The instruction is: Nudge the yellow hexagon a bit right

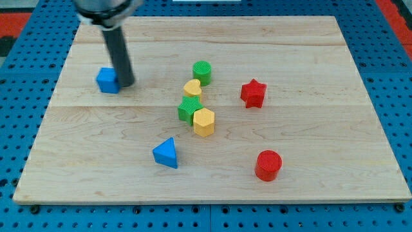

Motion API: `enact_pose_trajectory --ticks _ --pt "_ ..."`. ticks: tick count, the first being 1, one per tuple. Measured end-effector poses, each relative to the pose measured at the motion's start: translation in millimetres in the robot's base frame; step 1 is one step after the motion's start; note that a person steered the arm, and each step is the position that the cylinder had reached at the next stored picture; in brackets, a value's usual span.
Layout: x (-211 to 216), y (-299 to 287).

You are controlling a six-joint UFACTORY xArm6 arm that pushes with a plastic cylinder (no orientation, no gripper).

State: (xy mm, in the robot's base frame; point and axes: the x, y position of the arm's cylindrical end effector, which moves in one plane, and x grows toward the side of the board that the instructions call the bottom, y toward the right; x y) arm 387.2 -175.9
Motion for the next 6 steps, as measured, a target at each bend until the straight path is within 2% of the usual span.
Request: enact_pose_trajectory --ticks 1,3,4,5,6 --pt "0.0 -44.8" --pt "108.0 109.8" --pt "122.6 169.7" --pt "159.0 139.3" --pt "161.4 62.6"
